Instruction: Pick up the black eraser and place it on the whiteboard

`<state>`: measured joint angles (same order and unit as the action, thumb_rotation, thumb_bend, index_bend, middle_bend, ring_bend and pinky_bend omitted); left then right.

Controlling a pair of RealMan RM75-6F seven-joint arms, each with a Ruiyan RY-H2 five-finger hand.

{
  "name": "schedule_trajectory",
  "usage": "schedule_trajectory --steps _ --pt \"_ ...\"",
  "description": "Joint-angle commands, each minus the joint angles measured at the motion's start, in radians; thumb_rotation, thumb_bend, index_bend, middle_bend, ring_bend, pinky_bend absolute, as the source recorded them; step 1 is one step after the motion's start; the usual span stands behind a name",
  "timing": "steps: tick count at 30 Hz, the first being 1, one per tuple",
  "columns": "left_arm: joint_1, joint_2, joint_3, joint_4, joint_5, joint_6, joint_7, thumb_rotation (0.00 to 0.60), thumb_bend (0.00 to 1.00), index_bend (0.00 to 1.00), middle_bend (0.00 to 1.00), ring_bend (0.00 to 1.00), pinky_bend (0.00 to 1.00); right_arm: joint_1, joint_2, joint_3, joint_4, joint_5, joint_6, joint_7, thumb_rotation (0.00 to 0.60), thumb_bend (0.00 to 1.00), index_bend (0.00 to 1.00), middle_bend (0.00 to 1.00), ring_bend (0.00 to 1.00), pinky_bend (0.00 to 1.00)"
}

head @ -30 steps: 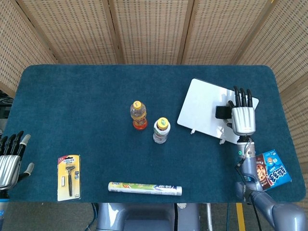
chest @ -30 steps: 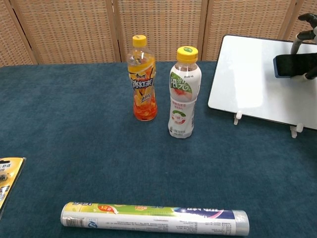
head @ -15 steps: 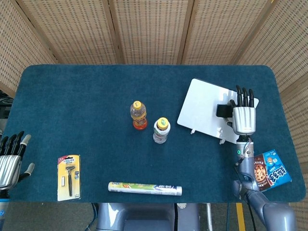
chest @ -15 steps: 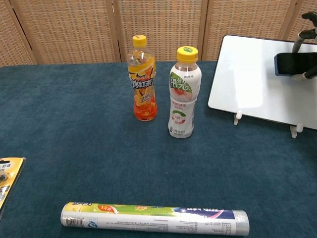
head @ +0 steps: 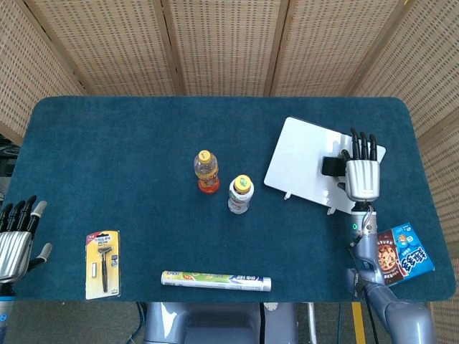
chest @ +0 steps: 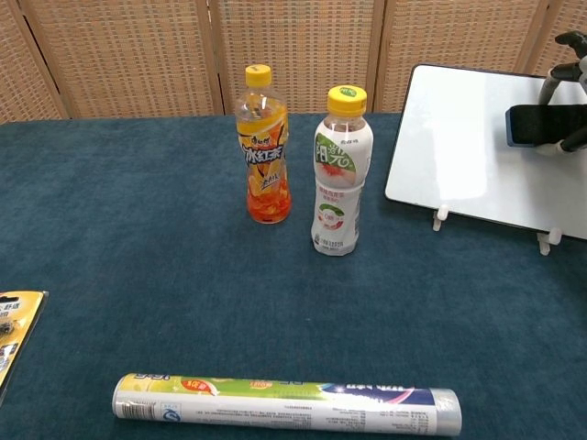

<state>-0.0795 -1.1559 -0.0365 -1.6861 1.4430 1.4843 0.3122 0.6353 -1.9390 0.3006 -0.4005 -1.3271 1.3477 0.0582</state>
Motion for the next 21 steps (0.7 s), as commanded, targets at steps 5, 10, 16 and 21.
schedule_trajectory --steps 5,10,16,21 --pt "0.002 -0.001 0.001 -0.002 0.003 0.004 0.002 0.600 0.33 0.00 0.00 0.00 0.00 0.004 -0.004 0.006 -0.008 0.011 -0.012 0.002 0.600 0.16 0.52 0.06 0.00 0.00" --pt "0.001 0.000 0.000 -0.002 0.001 0.002 0.001 0.600 0.33 0.00 0.00 0.00 0.00 0.005 -0.008 0.006 -0.008 0.016 -0.026 0.001 0.600 0.16 0.52 0.06 0.00 0.00" --pt "0.001 -0.001 0.000 -0.002 0.000 0.002 0.001 0.600 0.33 0.00 0.00 0.00 0.00 0.007 -0.019 0.004 0.007 0.021 -0.044 0.003 0.600 0.16 0.52 0.06 0.00 0.00" --pt "0.001 -0.001 0.000 -0.003 -0.001 0.001 0.003 0.600 0.33 0.00 0.00 0.00 0.00 0.008 -0.027 0.004 0.020 0.023 -0.051 0.012 0.600 0.16 0.52 0.06 0.00 0.00"
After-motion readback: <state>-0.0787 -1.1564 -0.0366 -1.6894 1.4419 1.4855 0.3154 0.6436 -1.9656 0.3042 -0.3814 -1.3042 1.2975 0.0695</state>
